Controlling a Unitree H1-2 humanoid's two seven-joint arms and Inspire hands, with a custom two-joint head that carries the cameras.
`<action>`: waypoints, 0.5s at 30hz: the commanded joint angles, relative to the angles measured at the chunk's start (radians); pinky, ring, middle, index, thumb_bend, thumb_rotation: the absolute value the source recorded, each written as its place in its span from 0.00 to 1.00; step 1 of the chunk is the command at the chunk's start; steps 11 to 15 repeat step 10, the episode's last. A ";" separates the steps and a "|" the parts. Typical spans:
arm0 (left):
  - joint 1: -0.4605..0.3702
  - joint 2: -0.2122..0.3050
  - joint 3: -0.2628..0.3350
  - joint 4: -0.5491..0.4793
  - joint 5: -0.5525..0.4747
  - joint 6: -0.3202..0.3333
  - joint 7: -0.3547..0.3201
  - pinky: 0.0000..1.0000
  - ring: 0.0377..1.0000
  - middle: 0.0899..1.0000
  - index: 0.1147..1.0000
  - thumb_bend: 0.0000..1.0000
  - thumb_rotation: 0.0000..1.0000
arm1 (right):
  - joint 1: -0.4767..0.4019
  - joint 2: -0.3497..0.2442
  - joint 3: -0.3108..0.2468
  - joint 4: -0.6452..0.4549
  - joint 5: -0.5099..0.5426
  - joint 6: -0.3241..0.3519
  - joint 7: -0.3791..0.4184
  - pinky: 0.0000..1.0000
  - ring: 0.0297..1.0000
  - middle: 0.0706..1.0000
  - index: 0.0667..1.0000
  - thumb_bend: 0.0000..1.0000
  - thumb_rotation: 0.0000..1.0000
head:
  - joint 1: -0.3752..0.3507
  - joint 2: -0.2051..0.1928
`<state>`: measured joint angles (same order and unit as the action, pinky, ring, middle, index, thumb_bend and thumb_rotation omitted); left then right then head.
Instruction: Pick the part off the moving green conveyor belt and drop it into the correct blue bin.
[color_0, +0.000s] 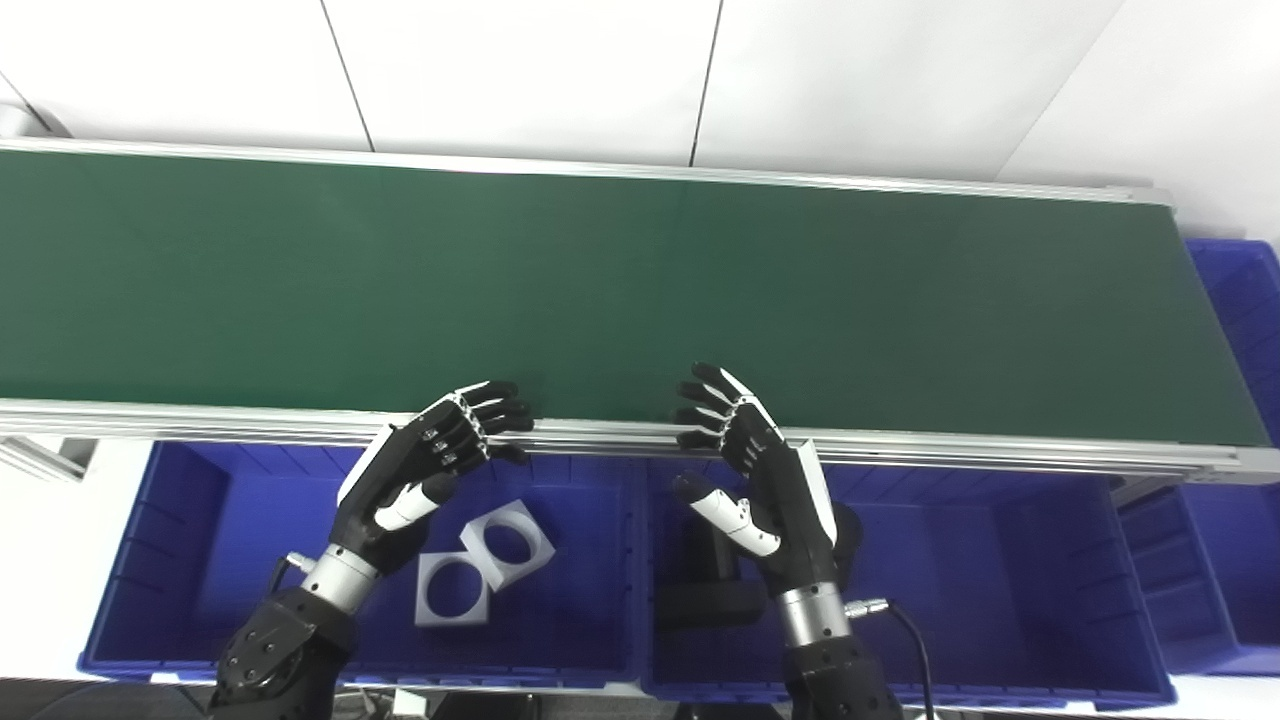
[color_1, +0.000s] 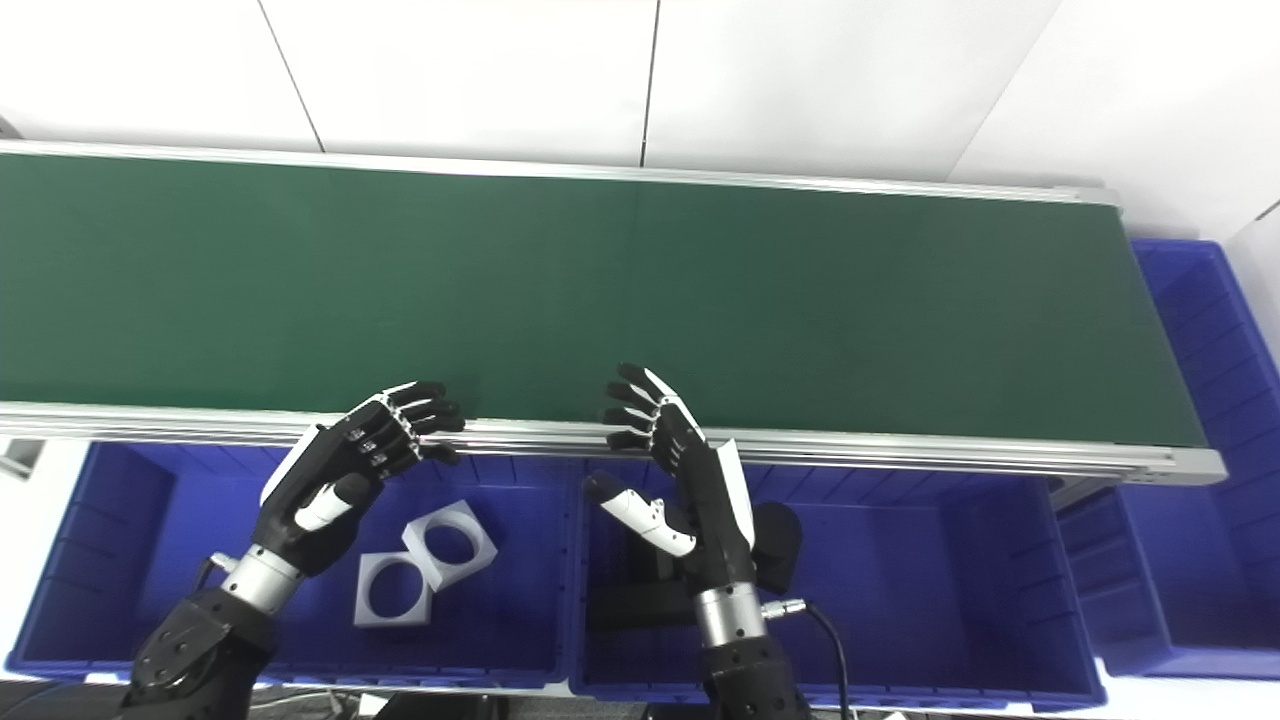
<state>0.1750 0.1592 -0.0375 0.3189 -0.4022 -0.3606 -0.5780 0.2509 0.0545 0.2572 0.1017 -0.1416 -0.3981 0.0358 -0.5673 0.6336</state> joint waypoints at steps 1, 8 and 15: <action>-0.024 0.008 0.015 -0.005 -0.016 -0.005 -0.004 0.76 0.74 0.73 0.75 1.00 0.53 | -0.020 0.024 0.011 -0.005 0.001 -0.053 -0.004 0.65 0.73 0.79 0.85 0.72 0.60 | -0.021 -0.008; -0.058 0.023 0.048 0.107 -0.043 -0.062 -0.073 0.81 0.80 0.79 0.81 1.00 0.53 | -0.053 0.049 0.025 0.068 -0.048 -0.068 -0.041 0.65 0.73 0.79 0.85 0.72 0.57 | -0.081 -0.029; -0.055 0.022 0.052 0.106 -0.038 -0.064 -0.074 0.82 0.80 0.78 0.82 1.00 0.53 | -0.053 0.047 0.028 0.068 -0.054 -0.069 -0.046 0.65 0.74 0.80 0.85 0.72 0.58 | -0.043 -0.012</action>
